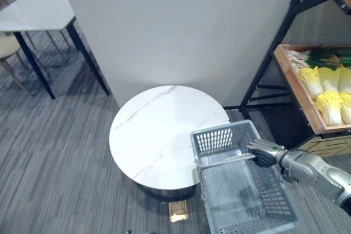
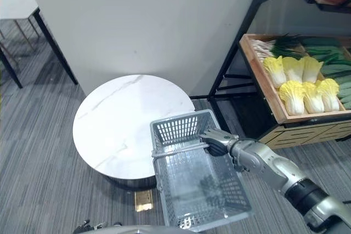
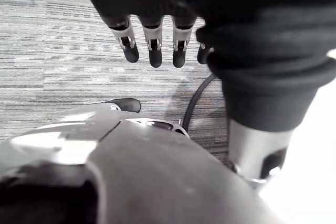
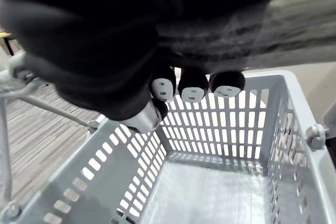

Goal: Pick vegetable in the basket

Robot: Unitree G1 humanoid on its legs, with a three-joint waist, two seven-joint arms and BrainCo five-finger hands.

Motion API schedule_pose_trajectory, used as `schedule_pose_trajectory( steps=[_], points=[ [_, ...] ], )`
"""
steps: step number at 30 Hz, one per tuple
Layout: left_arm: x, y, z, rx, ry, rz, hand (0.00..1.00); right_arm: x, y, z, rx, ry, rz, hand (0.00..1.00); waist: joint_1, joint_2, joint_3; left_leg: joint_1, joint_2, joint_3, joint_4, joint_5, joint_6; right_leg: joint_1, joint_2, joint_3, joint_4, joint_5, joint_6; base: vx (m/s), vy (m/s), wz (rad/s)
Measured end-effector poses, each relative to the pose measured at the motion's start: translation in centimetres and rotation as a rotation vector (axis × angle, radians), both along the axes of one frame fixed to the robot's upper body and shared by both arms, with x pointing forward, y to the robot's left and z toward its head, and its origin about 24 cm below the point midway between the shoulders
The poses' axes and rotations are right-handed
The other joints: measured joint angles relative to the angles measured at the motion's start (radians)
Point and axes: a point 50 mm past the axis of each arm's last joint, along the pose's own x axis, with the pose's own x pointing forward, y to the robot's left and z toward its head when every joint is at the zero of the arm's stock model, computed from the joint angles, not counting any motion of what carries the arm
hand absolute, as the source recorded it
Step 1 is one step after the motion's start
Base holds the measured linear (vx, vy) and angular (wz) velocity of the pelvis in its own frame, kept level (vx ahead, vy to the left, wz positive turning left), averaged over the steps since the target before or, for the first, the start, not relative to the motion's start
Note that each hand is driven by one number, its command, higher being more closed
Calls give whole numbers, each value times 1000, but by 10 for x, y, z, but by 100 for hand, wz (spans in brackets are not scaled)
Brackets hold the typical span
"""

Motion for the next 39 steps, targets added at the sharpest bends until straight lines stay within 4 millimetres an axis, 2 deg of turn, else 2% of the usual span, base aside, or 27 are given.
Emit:
schedule_pose_trajectory(
  steps=[3,5,6,7,8,9,11,12,13,14,15,16,18,20,21,23,24,25,27,28,29,30,31,32,35,38,39],
  points=[
    [1,-2,0,-4,1,-18,0,-12,-16,-10,44,22,-108,100,-17,14,8,-2,23,18,139,-91,2,-41,-1,35,189,-88,12,-22,60,-22],
    [3,-1,0,-1,0,-37,0,-15,-21,-9,68,6,-149,100,-27,7,13,-19,21,40,181,-124,11,-76,-6,76,226,-83,29,-66,108,-45],
    [6,-2,0,-1,-5,-53,0,-16,-24,-7,86,-14,-176,100,-31,14,16,-41,28,64,200,-137,24,-119,6,138,244,-39,77,-172,139,-79],
    [12,-3,1,-1,-15,-68,0,-17,-25,-9,97,-18,-197,100,-39,26,19,-64,31,90,204,-140,33,-166,29,192,232,61,97,-210,162,-85],
    [15,-3,1,-1,-20,-74,0,-17,-23,-9,102,-19,-200,100,-41,33,20,-74,37,104,197,-135,48,-182,47,203,198,140,91,-247,181,-104],
    [14,-3,1,3,-9,-94,0,-16,-20,-10,113,-24,-201,100,-34,57,17,-73,62,145,171,-110,83,-186,77,204,111,270,15,-228,164,-117],
    [16,-1,1,19,3,-148,0,-16,-15,-9,114,-36,-182,100,-37,45,50,-33,60,248,114,-57,88,-226,13,-42,394,-3,-160,-197,114,-111],
    [19,1,2,28,-3,-175,0,-15,-15,-9,107,-41,-180,100,-39,17,51,-15,43,286,125,-51,83,-224,-45,-149,522,-111,-180,-138,86,-116],
    [30,6,6,46,-29,-199,0,-12,-15,-7,98,-53,-177,100,-33,-13,56,-24,27,336,187,-89,86,-237,-75,-268,534,-114,-168,-233,77,-171],
    [29,2,5,35,-17,-219,0,-5,-14,-5,98,-70,-178,100,-15,-3,55,-33,21,340,164,-114,115,-200,-19,-274,385,-69,-165,-296,53,-192],
    [27,-2,3,23,-11,-221,0,-3,-11,-4,95,-75,-170,100,10,23,55,-11,35,381,131,-89,123,-169,7,-264,297,-53,-155,-340,22,-228],
    [26,-6,2,11,-4,-232,0,0,-8,-4,92,-76,-160,100,-2,29,62,26,44,493,111,-65,110,-165,-73,-394,563,-248,-237,-192,0,-169],
    [26,-6,1,13,6,-257,0,0,-10,-8,87,-62,-174,100,-18,34,61,32,62,551,128,-61,106,-105,-164,-462,651,-316,-176,-134,-65,-135],
    [28,-5,2,15,2,-268,0,1,-9,-7,84,-67,-169,100,-16,33,60,17,100,619,165,-59,100,-92,-181,-497,588,-327,-127,-119,-198,-122],
    [31,-4,3,17,-3,-259,0,1,-10,-8,73,-69,-169,100,-16,26,58,18,119,663,188,-53,79,-71,-125,-506,470,-340,-97,-72,-217,-113],
    [31,-6,2,6,0,-241,0,1,-11,-9,51,-71,-174,100,-8,60,59,18,164,717,181,-23,73,-30,-10,-489,290,-279,-118,-97,-259,-100],
    [30,-8,1,3,0,-240,0,-3,-12,-13,47,-57,-183,100,-21,69,54,21,191,716,190,-7,80,-6,35,-478,221,-262,-120,-99,-224,-57],
    [30,-8,1,1,-2,-242,0,-5,-13,-14,48,-51,-190,100,-27,72,52,17,212,716,214,-2,79,8,54,-477,194,-254,-124,-46,-165,-30],
    [28,-6,1,4,3,-222,0,-15,-11,-18,58,-32,-184,100,-23,67,55,14,324,713,398,32,79,50,118,-423,115,-223,-153,-9,-174,-62],
    [24,-5,1,3,3,-198,0,-15,-9,-19,65,-32,-178,100,-21,67,55,11,346,698,448,49,83,59,129,-398,100,-214,-163,15,-119,-104],
    [22,-6,1,5,-2,-186,0,-15,-7,-18,78,-39,-174,100,-21,69,56,-28,349,588,524,42,69,73,134,-347,86,-201,-173,16,-47,-121],
    [22,-8,0,2,-7,-181,0,-13,-4,-17,93,-47,-172,100,-17,61,63,-70,287,418,546,5,51,71,124,-293,88,-194,-173,18,-13,-129],
    [23,-10,0,-1,-10,-180,0,-12,-2,-17,101,-50,-172,100,-16,64,64,-85,242,330,541,-13,40,70,120,-259,87,-188,-170,36,26,-151],
    [21,-14,-1,-8,-13,-177,0,-11,0,-16,110,-55,-168,100,-12,72,66,-97,150,172,494,-54,27,69,120,-195,82,-180,-159,39,26,-133],
    [15,-23,-2,-24,-35,-153,0,-12,0,-19,154,-37,-187,100,7,94,69,-91,12,-99,269,-97,17,46,153,-41,80,-163,-133,40,79,-164],
    [17,-24,-1,-25,-51,-156,0,-11,-6,-24,167,-12,-225,100,7,107,74,-116,-14,-259,160,-92,21,23,184,42,93,-156,-122,17,142,-115],
    [18,-25,-1,-28,-57,-156,0,-11,-9,-26,162,-2,-239,100,7,117,74,-122,-7,-258,123,-56,29,14,195,65,102,-154,-119,5,207,-95]
  ],
)
